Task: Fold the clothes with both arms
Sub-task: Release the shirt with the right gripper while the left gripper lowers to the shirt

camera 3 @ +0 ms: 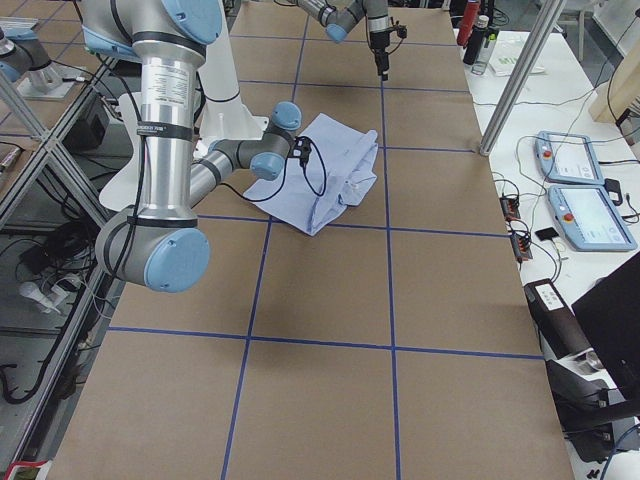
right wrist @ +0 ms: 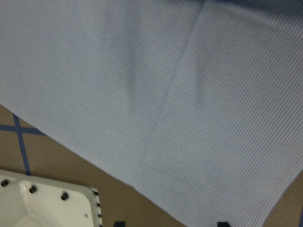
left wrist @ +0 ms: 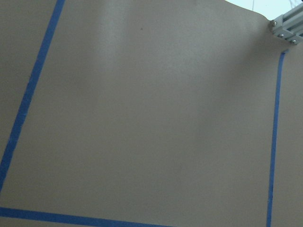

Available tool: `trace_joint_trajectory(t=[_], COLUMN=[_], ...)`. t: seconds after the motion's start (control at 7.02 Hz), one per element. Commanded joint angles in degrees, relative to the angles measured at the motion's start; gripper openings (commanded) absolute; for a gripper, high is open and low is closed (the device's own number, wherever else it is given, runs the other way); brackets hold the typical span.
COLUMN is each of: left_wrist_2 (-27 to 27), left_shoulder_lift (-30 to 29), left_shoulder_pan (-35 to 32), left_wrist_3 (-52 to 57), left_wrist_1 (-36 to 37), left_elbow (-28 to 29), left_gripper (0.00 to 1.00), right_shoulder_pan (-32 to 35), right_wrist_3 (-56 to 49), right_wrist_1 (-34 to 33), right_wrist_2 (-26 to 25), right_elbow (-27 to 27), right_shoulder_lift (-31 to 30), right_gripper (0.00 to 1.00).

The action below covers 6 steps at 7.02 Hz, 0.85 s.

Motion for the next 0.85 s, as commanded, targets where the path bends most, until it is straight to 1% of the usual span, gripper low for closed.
trace_joint_trajectory(t=[0.0, 0.14, 0.28, 0.43, 0.57, 0.71], left_wrist_2=[3.8, 5.7, 6.4, 9.7, 10.7, 10.8], left_shoulder_lift=[2.3, 2.4, 2.4, 2.3, 2.1, 2.2], left_shoulder_pan=[10.1, 15.0, 17.6, 20.7, 22.8, 23.2], left_wrist_3=[-9.7, -16.4, -20.2, -21.3, -21.4, -21.4], left_wrist_1=[0.2, 0.3, 0.8, 2.8, 3.4, 3.4], left_elbow=[-4.6, -6.0, -6.2, -5.9, -4.9, -4.2], left_gripper=[1.00, 0.99, 0.99, 0.96, 0.94, 0.93], right_shoulder_pan=[5.3, 5.8, 7.1, 7.6, 7.9, 7.9], right_wrist_3=[0.3, 0.3, 0.2, 0.2, 0.2, 0.2], right_wrist_1=[0.0, 0.0, 0.0, 0.0, 0.0, 0.0], right_wrist_2=[-9.7, -12.1, -11.8, -11.7, -11.6, -11.8], right_elbow=[-0.2, -0.2, -0.1, -0.1, -0.2, -0.3], right_shoulder_lift=[5.3, 7.2, 8.4, 9.5, 10.1, 10.3], right_gripper=[1.00, 1.00, 1.00, 1.00, 1.00, 1.00])
